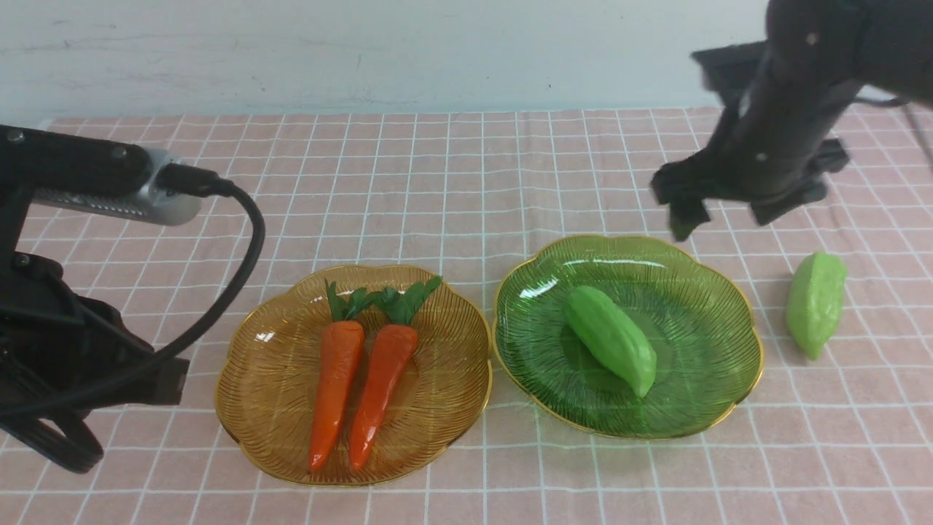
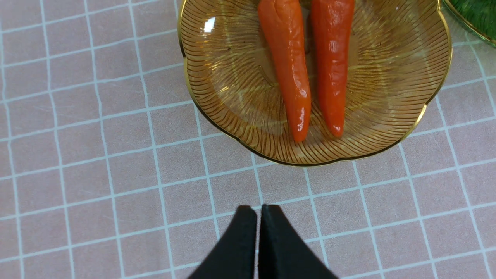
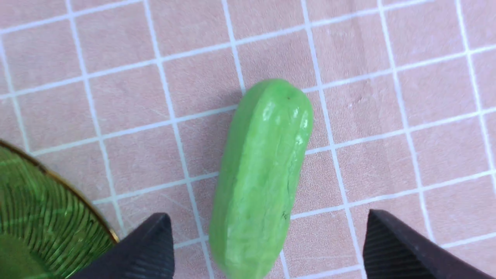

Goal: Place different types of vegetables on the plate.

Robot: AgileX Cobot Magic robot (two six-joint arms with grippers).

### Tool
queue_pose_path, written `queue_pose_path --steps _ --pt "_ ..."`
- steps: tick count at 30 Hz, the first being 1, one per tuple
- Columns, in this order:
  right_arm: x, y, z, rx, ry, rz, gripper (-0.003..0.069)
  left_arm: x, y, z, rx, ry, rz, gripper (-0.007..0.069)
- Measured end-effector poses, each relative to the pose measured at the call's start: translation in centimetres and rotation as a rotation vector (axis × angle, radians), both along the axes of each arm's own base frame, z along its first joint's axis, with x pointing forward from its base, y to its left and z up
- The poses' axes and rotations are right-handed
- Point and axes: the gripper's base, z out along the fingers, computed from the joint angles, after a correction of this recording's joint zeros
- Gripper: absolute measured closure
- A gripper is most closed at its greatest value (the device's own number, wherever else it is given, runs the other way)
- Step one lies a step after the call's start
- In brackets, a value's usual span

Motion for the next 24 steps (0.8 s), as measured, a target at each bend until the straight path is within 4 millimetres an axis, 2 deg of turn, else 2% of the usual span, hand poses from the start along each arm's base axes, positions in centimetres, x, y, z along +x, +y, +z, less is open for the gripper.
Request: queue_pose_path --steps 5,10,14,15,16,18,21,22,24 --pt "1.3 -2.3 -4.6 0.113 0.074 -0.087 0.006 0.0 0.0 -0.2 0.002 0.005 0.001 0.0628" --pt "2.3 -2.0 -8.0 0.213 0.097 -0.09 0.006 -0.1 0.1 -0.2 0.002 0.019 0.011 0.0628" --pt "2.5 -1.9 -9.4 0.218 0.122 -0.077 0.0116 -0.1 0.1 -0.3 0.002 0.024 0.016 0.0628" --pt "2.4 -2.0 -9.5 0.205 0.135 -0.068 0.0202 -0.1 0.1 -0.3 0.002 0.024 0.016 0.0628" --pt "2.4 -2.1 -9.3 0.197 0.146 -0.063 0.0258 -0.1 0.1 -0.3 0.001 0.025 0.017 0.0628" --pt "2.5 -2.1 -8.4 0.192 0.163 -0.045 0.0255 -0.1 0.1 -0.3 0.001 0.025 0.017 0.0628" --pt "3.3 -1.4 -5.5 0.212 0.085 0.007 0.0253 -0.1 0.1 -0.3 0.001 0.025 0.017 0.0628" --pt "3.4 -0.6 -4.4 0.227 0.051 0.042 0.0253 -0.1 0.1 -0.3 0.001 0.025 0.017 0.0628" --pt "3.0 2.6 -1.5 0.251 -0.015 0.161 0.0253 -0.1 0.1 -0.3 0.001 0.025 0.017 0.0628"
